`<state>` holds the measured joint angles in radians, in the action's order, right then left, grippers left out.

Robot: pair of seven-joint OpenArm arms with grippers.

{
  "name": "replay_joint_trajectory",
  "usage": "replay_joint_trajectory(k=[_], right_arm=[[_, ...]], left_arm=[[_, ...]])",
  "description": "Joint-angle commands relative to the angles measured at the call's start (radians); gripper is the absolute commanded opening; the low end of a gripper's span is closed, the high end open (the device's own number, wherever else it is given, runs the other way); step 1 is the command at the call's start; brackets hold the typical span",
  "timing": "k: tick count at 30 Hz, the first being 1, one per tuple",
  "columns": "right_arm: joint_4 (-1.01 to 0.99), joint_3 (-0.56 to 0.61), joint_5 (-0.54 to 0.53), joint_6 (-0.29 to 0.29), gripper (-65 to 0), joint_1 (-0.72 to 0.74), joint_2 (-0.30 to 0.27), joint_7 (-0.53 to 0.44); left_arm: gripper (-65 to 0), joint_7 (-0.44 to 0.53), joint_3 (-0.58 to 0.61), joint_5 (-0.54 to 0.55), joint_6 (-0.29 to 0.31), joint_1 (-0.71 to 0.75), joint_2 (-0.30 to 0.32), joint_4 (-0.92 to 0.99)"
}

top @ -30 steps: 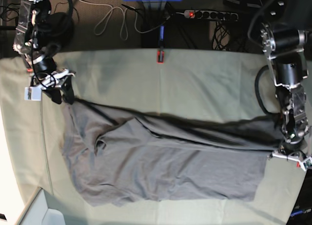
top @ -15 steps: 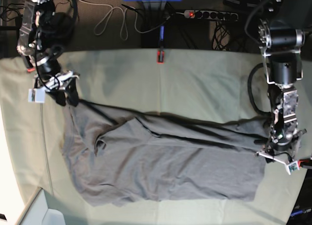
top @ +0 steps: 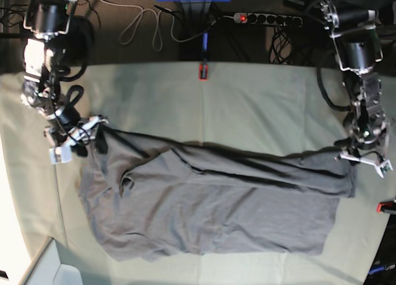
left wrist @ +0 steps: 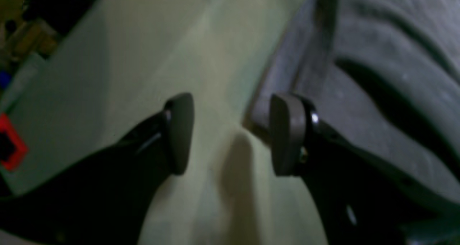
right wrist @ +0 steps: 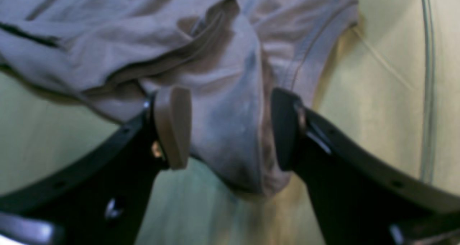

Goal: Layout the t-shirt on the table in an organized manner, then fold the t-shirt properly

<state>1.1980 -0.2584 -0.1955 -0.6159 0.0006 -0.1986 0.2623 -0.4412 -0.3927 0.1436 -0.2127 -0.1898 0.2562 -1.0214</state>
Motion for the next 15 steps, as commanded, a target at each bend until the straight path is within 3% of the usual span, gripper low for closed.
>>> replay_joint_trajectory(k=[1,11,13,15], right_arm=[[-0.005,-0.003,-0.014,-0.014,-28.9,0.022,-0.014,-0.034],[-0.071,0.001,-0.011,-0.017,-29.8,0.022,0.003,-0.034],[-0.076,0.001,-0.011,-0.017,-34.0,0.022,0.006,-0.036],[-0.086,-0.002,-0.011,-0.017,-42.5,0.025,0.006,-0.036]], left_arm=[[-32.2,0.023,-0.004,-0.006,-0.003,-0.006,0.016,-0.021],[-32.2,0.025,-0.004,-0.006,-0.003,-0.001,0.001,-0.007],[-32.2,0.025,-0.004,-0.006,-0.003,-0.003,0.001,-0.001],[-32.2,0.025,-0.004,-0.006,-0.003,-0.003,0.001,0.000]])
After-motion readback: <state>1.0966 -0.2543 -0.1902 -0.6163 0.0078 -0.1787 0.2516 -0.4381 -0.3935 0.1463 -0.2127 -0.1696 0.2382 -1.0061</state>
